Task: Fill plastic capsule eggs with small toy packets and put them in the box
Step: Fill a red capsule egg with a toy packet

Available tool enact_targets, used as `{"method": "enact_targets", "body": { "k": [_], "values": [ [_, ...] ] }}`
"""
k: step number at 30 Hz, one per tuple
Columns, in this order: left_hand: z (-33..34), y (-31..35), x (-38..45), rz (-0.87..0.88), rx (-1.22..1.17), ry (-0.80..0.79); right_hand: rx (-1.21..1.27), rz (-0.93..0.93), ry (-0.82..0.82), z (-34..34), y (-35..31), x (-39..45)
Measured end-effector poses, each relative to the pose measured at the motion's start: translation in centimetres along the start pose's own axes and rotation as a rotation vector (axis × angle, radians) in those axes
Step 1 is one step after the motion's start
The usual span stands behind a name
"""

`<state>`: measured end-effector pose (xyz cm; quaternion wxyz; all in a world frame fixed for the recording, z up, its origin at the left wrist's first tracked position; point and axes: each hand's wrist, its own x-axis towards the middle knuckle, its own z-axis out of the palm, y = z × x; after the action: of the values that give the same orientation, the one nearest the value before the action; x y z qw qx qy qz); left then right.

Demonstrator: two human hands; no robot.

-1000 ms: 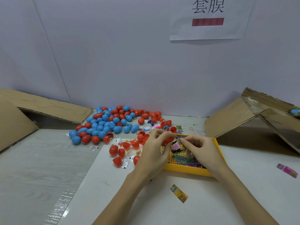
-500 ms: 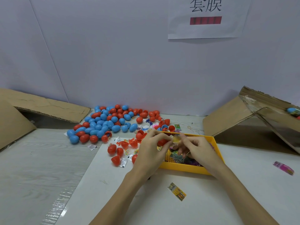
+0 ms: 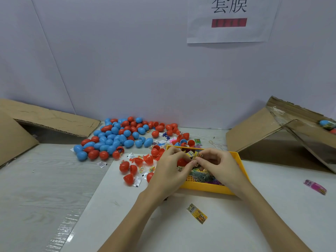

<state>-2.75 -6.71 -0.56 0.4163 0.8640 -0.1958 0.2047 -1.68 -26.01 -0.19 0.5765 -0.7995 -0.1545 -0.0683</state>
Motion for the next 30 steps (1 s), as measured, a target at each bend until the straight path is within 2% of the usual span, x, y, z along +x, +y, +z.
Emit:
{"method": "enact_targets", "body": {
  "k": [9,11,15,18,24,30],
  "values": [
    [-0.1,-0.1,0.0,0.042,0.022,0.013,0.023,0.045,0.020,0.1,0.2,0.2],
    [-0.2,-0.3,-0.1,0.077,0.091,0.006,-0.109,-0.006,0.050,0.5,0.1,0.1],
    [-0.5,-0.4,-0.2,0.167,0.292,-0.038,-0.474,-0.288,0.051,1.8,-0.4,-0.7],
    [-0.7,-0.2,-0.2,0.220,0.370,-0.056,-0.623,-0.314,0.092,2.4,-0.5,-1.0],
    [-0.7,-0.5,0.0,0.296,0.421,-0.107,-0.599,-0.249,0.141,2.4,-0.5,-1.1],
    [-0.6,0.0,0.3,0.130,0.064,0.001,-0.331,-0.034,0.304,1.5,-0.5,-0.7]
  ]
}}
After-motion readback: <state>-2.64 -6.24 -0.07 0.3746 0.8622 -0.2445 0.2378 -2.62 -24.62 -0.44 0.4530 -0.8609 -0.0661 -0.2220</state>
